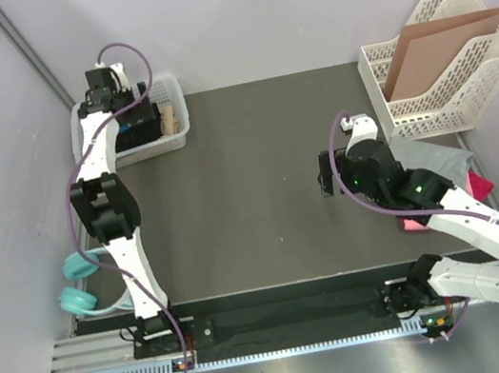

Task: Fold and stack the t-shirts
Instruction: Grab crumpled tshirt from bin with the left arm, then move the tshirt to the center of the board

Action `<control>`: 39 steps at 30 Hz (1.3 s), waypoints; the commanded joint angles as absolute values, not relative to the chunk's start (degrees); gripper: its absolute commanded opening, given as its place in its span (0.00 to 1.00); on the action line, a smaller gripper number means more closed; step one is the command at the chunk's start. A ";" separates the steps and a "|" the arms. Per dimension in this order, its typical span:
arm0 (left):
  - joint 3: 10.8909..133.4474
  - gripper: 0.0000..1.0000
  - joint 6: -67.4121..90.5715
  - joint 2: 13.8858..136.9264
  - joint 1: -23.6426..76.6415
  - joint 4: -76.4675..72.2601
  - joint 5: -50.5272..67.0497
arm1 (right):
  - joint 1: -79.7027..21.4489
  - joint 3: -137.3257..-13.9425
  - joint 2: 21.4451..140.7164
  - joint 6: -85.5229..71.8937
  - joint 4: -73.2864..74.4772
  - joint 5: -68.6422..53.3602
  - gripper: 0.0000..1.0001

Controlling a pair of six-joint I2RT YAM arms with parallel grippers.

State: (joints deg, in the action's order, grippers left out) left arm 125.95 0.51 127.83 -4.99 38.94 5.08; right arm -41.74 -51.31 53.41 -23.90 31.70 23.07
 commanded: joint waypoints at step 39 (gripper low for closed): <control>118.43 0.00 -11.52 80.36 25.57 55.81 18.70 | -42.63 -48.08 45.00 -25.93 32.60 26.80 0.86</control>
